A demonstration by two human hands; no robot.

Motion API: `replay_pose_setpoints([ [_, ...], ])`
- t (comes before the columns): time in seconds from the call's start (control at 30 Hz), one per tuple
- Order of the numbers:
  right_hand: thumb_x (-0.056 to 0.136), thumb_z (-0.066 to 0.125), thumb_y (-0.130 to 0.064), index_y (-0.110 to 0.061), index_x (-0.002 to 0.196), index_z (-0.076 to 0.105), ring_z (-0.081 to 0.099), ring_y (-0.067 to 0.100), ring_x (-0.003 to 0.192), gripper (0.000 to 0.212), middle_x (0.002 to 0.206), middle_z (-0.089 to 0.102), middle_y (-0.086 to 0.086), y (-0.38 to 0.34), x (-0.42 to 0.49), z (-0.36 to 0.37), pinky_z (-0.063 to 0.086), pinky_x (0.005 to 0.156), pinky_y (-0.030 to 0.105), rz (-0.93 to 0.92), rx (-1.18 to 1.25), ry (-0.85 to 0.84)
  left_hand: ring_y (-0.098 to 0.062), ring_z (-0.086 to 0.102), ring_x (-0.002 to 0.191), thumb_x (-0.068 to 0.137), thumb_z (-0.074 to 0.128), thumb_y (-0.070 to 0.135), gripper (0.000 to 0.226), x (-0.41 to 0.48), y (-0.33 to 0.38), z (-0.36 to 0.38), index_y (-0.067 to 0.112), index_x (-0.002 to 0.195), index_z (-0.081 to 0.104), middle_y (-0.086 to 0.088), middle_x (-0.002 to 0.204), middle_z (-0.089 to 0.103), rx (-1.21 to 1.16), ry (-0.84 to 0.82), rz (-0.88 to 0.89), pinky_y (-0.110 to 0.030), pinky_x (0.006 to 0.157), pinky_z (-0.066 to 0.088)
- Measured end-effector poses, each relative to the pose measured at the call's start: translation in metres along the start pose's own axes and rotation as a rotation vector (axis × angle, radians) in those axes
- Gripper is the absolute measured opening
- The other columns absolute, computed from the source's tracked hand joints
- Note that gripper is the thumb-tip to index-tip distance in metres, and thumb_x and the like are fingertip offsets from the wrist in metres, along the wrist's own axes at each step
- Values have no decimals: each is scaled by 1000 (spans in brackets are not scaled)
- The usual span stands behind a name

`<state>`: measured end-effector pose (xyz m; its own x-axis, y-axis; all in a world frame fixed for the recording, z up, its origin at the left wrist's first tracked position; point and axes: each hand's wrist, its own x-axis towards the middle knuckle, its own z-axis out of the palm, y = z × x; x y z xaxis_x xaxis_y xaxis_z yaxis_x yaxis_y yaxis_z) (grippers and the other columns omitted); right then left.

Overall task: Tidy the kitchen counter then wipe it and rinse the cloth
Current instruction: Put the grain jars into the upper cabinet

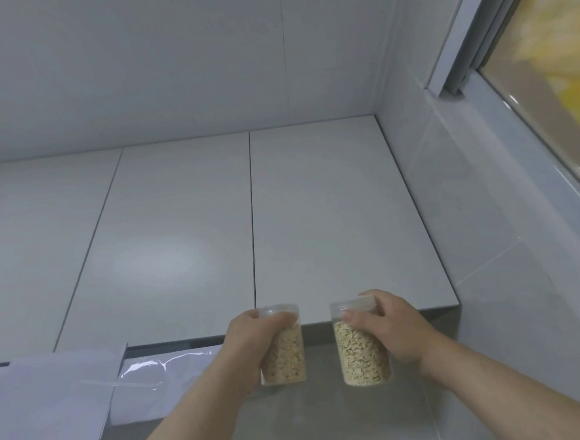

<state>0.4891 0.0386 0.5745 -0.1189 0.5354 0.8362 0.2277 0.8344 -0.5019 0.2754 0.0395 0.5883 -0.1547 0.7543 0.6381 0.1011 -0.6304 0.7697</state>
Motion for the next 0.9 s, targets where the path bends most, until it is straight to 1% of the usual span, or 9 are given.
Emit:
replay_pose_setpoints([
  [0.1,58,71,-53,-15,90,63,69,20,85,51,87,70,2,2,12,3,55,76,37,-15,-93,-8,-27,68,87,75,78,23,32,6,-4,0,15,100,59,-13,97,69,-28,-5,6,-41,75,57],
  [0.17,57,69,-57,-19,92,62,69,19,86,53,88,70,-1,4,20,5,56,79,40,-25,-154,-41,-26,68,87,67,81,22,40,8,-8,0,16,101,60,-12,96,70,-49,-22,36,-41,75,57],
  [0.23,59,69,-57,-22,97,62,68,13,88,52,94,70,-4,9,27,7,57,82,37,-29,-206,-68,-25,68,87,57,80,26,48,10,-12,2,18,100,61,-10,95,71,-45,-34,52,-39,75,57],
  [0.3,66,71,-54,-22,105,59,65,9,92,52,100,66,-7,13,32,11,55,83,31,-23,-288,-75,-24,69,86,56,80,27,47,14,-18,3,19,98,61,-9,93,71,-43,-35,57,-38,73,57],
  [0.4,81,70,-41,-17,123,50,54,12,103,52,114,54,-5,21,40,16,45,86,26,-24,-452,-53,-25,69,85,66,81,22,39,26,-28,3,17,99,62,-10,93,71,-77,-31,42,-38,70,57],
  [0.53,84,67,-41,-15,136,41,48,12,108,64,128,48,-2,34,50,19,41,91,26,-10,-495,-44,-27,69,83,73,79,19,30,39,-41,1,19,97,61,-11,93,70,-95,7,12,-38,64,57],
  [0.63,84,66,-45,-17,147,31,40,13,126,77,145,39,-4,48,56,18,34,100,26,-9,-546,-66,-27,70,80,69,81,19,35,48,-51,0,16,98,62,-13,90,71,-106,7,7,-36,61,57],
  [0.77,84,64,-50,-22,150,23,15,16,146,83,159,17,-6,60,66,16,18,116,33,-22,-664,-90,-26,69,81,73,79,17,32,60,-62,3,18,98,61,-12,93,70,-141,-18,7,-34,60,55],
  [0.9,87,59,-51,-20,150,21,0,13,149,80,161,10,-6,72,74,15,4,118,30,-90,-802,-95,-28,71,82,62,82,21,43,71,-71,14,17,100,63,-13,93,71,-206,-42,-5,-40,62,57],
])
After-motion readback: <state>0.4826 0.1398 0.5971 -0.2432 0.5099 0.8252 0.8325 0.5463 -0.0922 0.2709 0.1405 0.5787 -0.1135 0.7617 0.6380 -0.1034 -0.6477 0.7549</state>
